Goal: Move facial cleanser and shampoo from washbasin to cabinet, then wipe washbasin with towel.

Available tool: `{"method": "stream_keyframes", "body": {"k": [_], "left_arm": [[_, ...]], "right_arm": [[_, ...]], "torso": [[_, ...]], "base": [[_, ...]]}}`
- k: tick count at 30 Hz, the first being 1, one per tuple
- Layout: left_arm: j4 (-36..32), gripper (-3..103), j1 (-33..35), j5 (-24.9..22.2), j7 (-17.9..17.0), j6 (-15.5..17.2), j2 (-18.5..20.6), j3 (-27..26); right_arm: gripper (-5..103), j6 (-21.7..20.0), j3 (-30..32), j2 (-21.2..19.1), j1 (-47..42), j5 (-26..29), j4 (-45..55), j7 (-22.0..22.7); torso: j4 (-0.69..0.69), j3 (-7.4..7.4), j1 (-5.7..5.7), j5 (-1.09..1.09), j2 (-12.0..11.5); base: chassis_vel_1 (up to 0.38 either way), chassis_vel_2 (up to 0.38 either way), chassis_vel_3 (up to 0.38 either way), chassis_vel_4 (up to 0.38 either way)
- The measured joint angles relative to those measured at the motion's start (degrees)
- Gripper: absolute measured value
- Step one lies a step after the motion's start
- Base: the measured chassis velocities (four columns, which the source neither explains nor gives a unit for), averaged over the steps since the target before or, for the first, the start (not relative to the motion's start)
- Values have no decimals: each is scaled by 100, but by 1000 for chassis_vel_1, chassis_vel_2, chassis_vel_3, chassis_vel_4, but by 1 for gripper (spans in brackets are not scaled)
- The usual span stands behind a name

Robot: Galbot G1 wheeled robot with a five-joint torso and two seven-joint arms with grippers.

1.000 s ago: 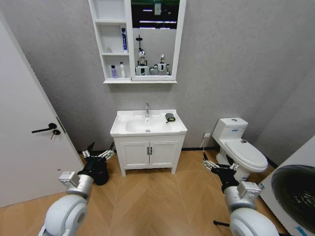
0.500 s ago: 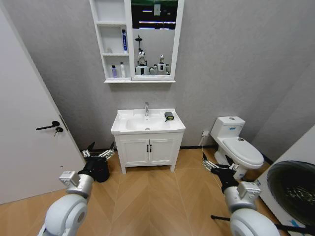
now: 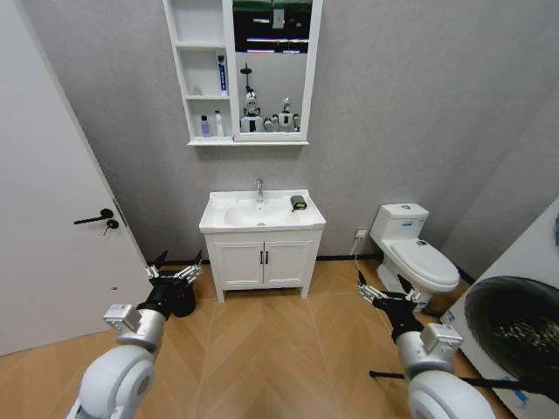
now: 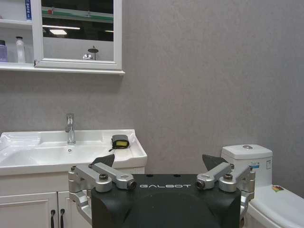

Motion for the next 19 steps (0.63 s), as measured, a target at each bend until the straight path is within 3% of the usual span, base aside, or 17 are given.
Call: {"method": "stream_keyframes", "body": {"k": [19], "left_arm": [[183,100,-60,50,235,-170,-57,6]], "right_arm": [[100,-28,2,-88,-66,33,-47,-42]], "torso": [[0,-1,-5,0,2]], "base": [[0,0,0,0]]}}
